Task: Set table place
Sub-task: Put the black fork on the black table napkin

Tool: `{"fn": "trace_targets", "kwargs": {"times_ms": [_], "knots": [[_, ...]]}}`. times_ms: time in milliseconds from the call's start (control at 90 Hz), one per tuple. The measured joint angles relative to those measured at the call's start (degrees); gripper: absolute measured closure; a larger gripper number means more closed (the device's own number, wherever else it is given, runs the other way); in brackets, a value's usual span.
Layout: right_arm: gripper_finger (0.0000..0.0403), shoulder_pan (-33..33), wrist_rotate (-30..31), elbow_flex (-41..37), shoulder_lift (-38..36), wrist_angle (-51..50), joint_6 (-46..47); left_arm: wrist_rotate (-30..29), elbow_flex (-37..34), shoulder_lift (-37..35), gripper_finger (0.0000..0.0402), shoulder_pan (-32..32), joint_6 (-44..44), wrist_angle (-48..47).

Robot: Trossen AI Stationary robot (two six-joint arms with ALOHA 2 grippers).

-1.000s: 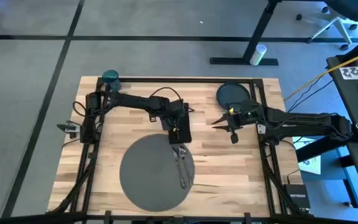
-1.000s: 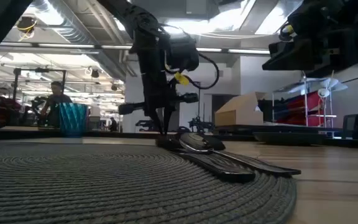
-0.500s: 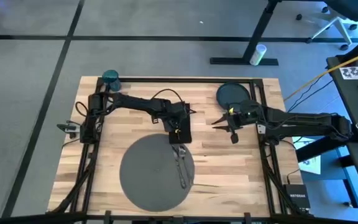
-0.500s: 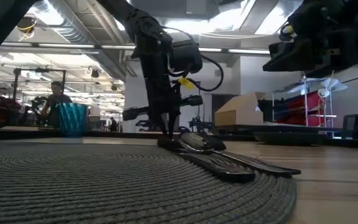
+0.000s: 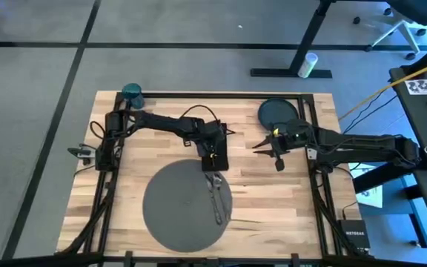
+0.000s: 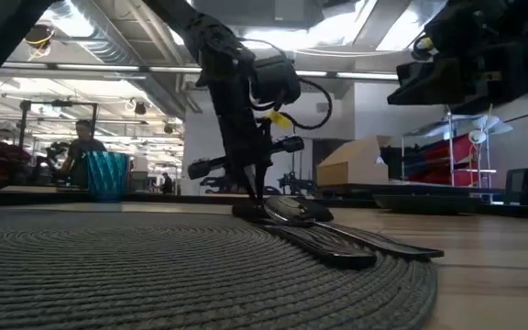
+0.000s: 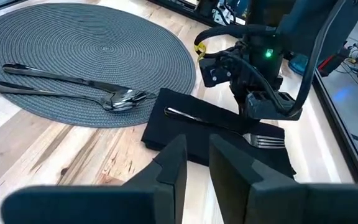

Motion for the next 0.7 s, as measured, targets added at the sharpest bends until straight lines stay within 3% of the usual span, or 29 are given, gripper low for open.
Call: {"fn": "trace_targets", "kwargs": {"times_ms": [700], "knots": [[0.0349,-0.02,0.0,0.0,0.0,0.02,-0.02,0.37,0.0,0.0,0.0401,0.69,0.14,2.12]]}}
